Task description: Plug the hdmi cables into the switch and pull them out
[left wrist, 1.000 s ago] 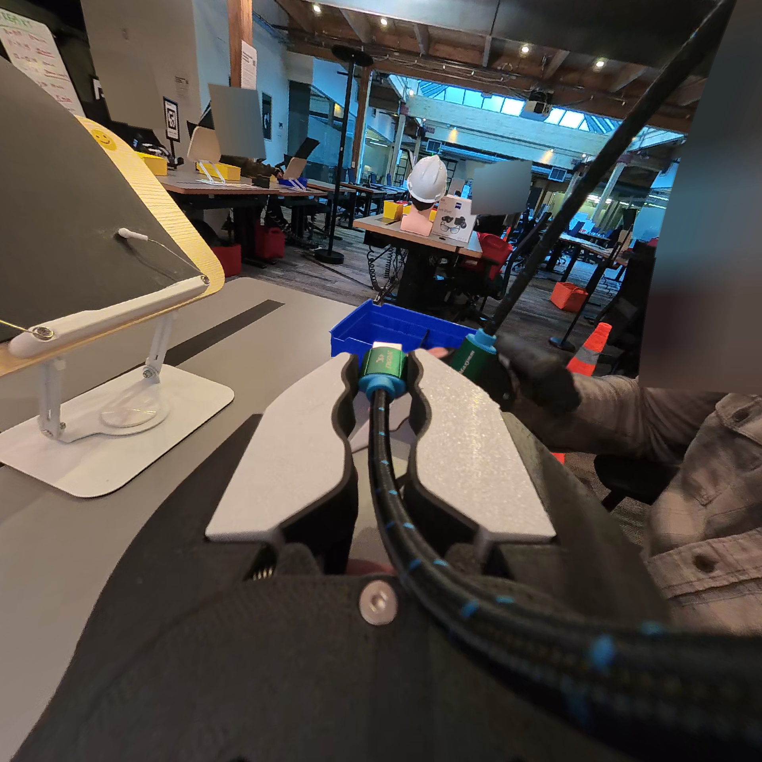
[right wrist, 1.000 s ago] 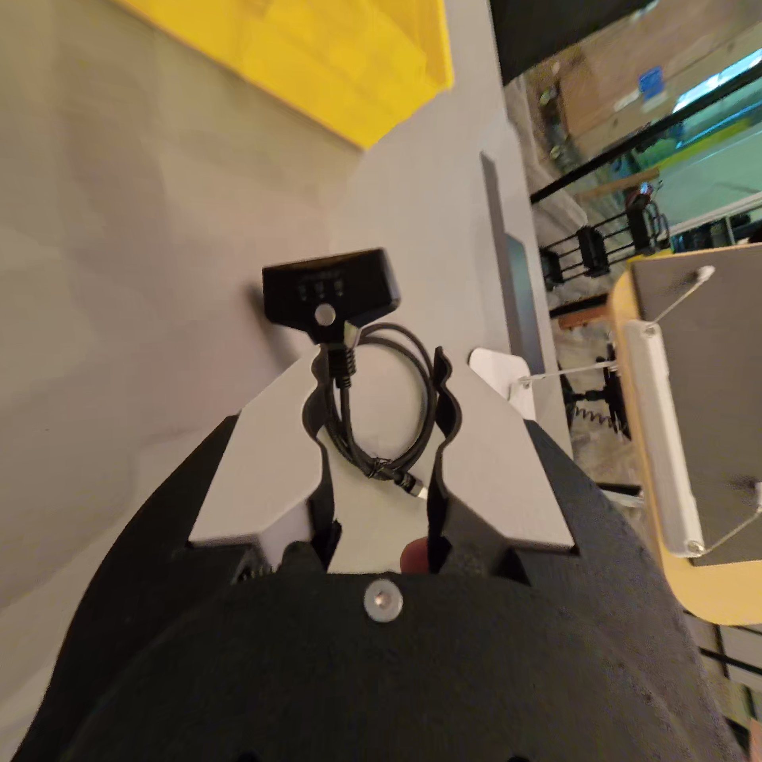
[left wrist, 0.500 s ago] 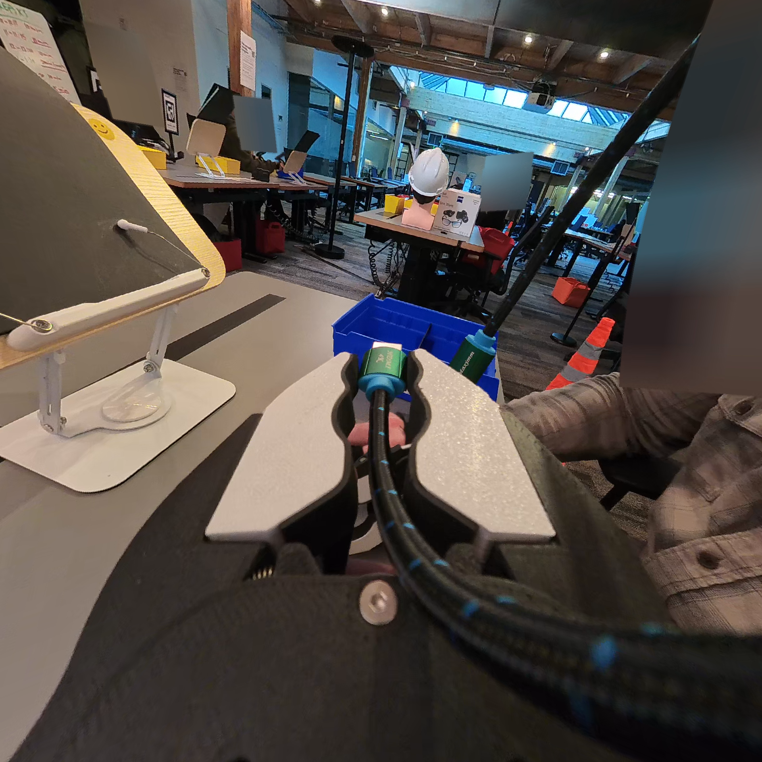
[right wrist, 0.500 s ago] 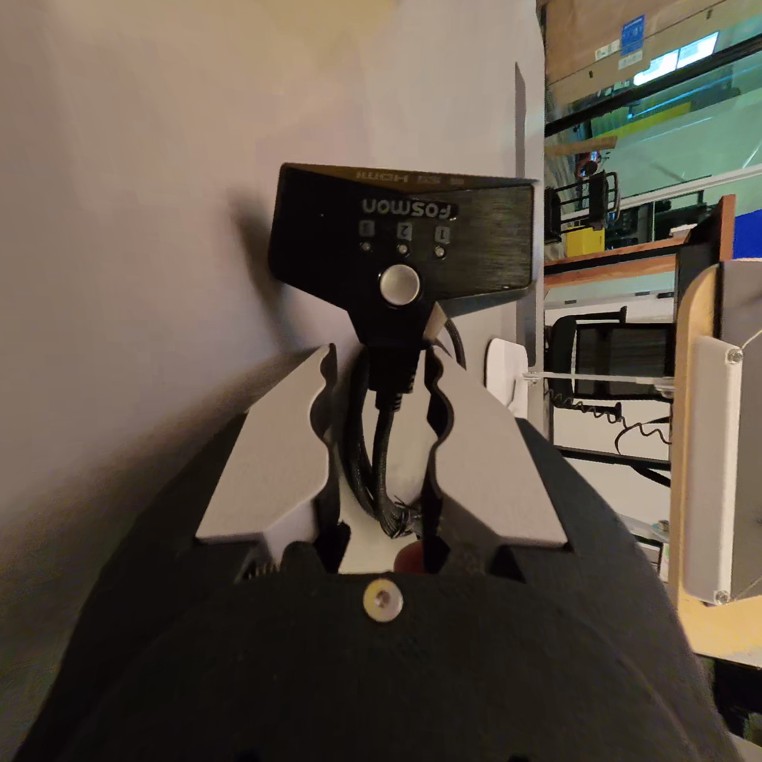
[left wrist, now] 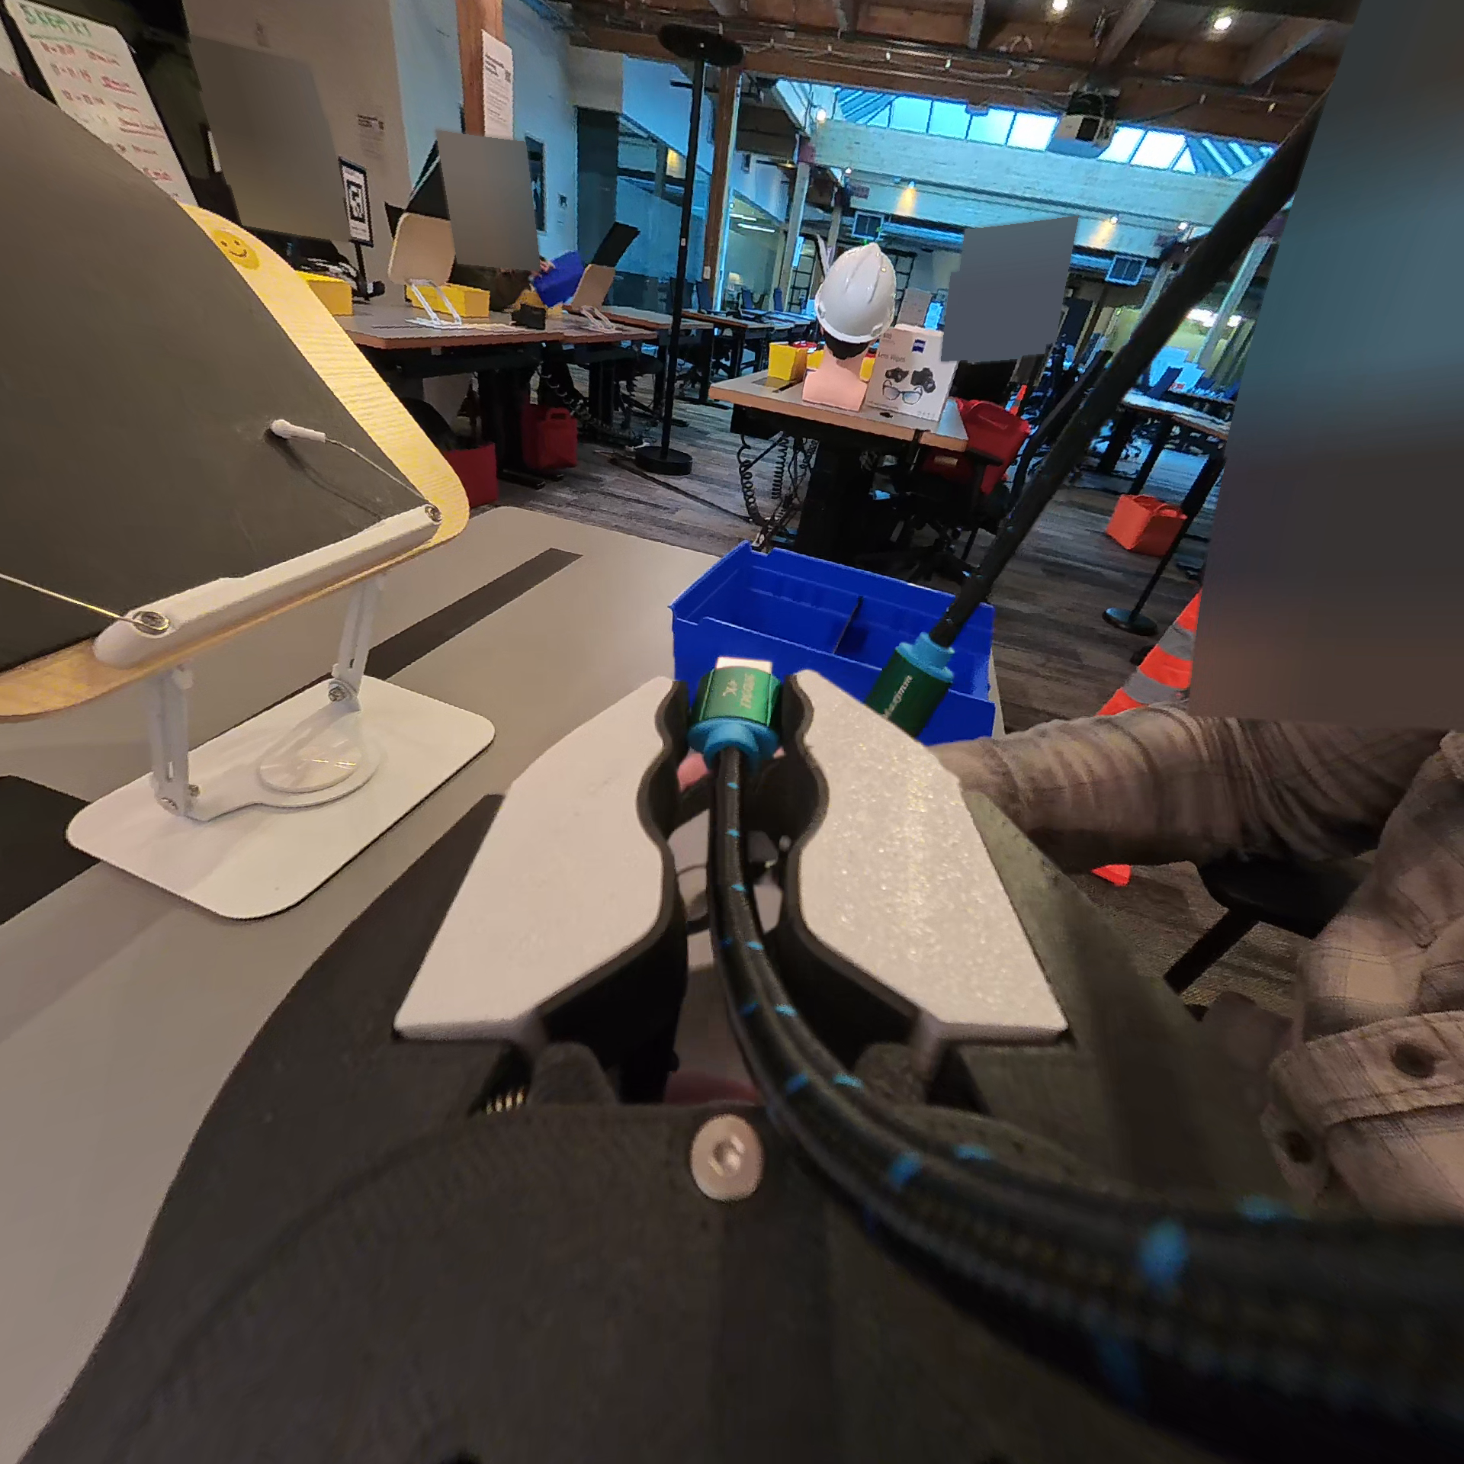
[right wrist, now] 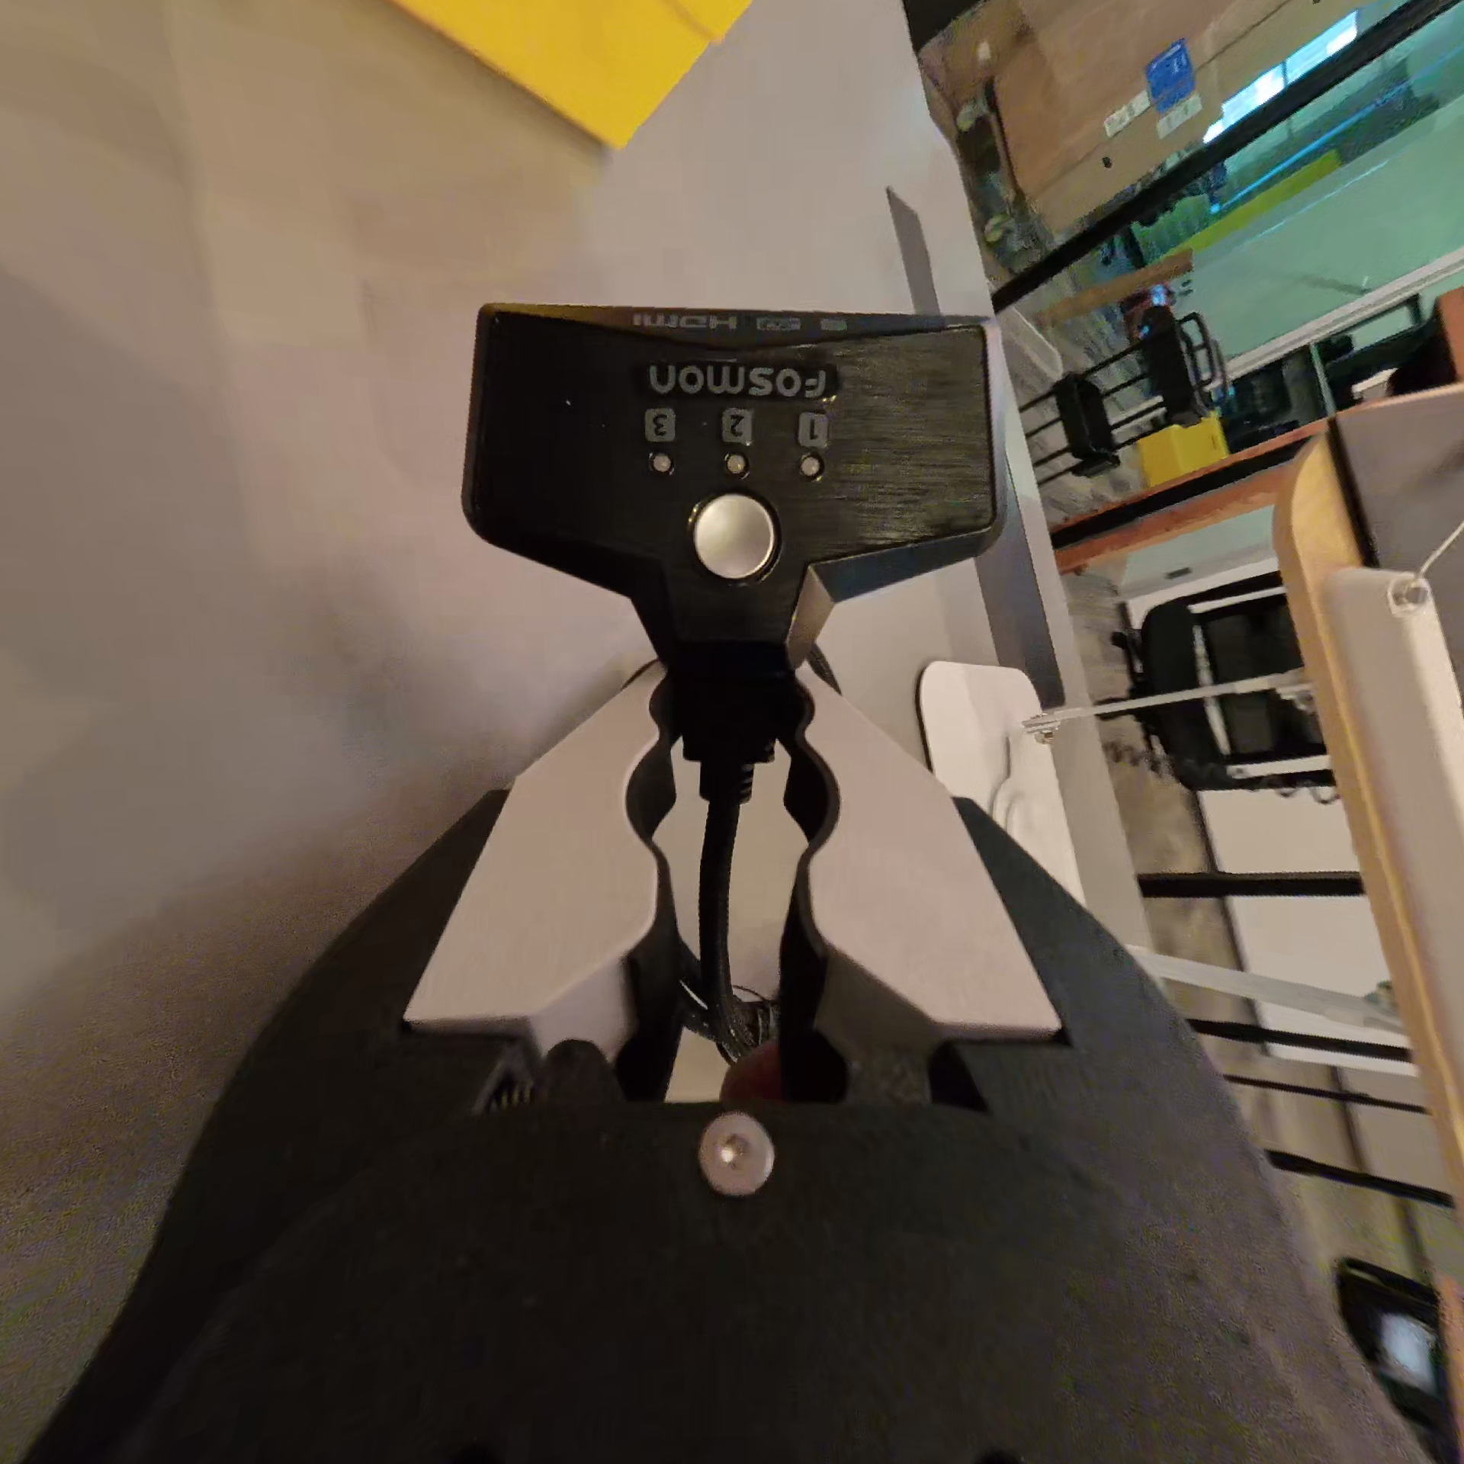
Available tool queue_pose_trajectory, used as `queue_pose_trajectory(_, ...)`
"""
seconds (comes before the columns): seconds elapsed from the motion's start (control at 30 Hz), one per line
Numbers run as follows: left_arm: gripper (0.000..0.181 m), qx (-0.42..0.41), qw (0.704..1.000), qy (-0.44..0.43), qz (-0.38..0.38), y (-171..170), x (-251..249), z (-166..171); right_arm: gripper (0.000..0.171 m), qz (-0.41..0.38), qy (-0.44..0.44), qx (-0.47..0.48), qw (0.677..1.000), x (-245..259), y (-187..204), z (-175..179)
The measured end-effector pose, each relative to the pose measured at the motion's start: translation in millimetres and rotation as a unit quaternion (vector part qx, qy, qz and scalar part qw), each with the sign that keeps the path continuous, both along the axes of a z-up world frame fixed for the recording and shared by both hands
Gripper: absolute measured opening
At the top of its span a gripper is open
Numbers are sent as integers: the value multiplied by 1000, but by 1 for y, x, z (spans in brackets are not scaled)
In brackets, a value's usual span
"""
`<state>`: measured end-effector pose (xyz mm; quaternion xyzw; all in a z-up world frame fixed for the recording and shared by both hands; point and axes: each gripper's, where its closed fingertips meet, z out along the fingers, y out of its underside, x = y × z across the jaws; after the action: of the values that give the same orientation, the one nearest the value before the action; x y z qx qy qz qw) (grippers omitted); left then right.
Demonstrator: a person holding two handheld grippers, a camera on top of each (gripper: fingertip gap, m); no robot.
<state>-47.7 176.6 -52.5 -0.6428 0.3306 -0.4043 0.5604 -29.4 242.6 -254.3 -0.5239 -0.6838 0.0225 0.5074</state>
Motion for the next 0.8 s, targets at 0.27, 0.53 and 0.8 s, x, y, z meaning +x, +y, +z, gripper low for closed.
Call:
queue_pose_trajectory(0.27, 22, 29, 997, 64, 20, 2, 1, -9, 20, 50, 68, -89, 992, 23, -6, 50)
queue_pose_trajectory(0.53, 21, 64, 992, 109, 4, -6, 9, -14, 20, 102, 40, -146, 983, 41, -15, 71)
queue_pose_trajectory(0.8, 21, 119, 977, 176, 3, -13, 19, -23, 20, 132, 7, -197, 971, 49, -29, 83)
